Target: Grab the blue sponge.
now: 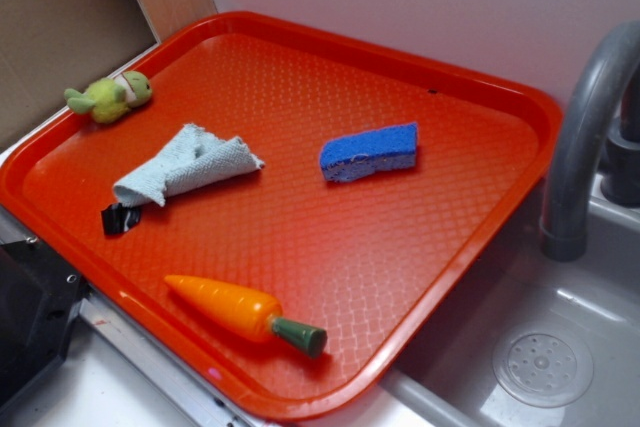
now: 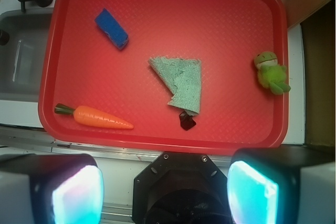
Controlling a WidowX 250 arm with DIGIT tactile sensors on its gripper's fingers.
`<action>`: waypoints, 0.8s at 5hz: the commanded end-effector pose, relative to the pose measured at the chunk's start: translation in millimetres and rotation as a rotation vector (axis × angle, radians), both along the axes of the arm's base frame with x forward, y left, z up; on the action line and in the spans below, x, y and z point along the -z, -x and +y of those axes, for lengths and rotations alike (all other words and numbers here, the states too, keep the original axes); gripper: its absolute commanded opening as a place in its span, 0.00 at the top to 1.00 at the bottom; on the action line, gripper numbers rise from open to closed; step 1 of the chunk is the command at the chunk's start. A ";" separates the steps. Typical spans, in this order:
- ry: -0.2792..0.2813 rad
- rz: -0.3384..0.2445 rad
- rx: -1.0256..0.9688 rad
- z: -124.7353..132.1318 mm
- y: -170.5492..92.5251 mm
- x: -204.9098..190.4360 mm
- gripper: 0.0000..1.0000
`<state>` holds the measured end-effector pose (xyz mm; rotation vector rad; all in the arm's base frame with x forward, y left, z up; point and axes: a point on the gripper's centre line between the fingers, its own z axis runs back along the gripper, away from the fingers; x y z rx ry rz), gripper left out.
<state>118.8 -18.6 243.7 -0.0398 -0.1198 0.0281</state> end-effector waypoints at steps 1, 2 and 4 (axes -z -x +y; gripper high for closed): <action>0.000 0.000 0.000 0.0 0.0 0.0 0.00; 0.018 -0.014 0.091 -9.6 -24.9 29.3 0.00; 0.064 -0.176 0.278 -26.3 -92.1 58.6 0.00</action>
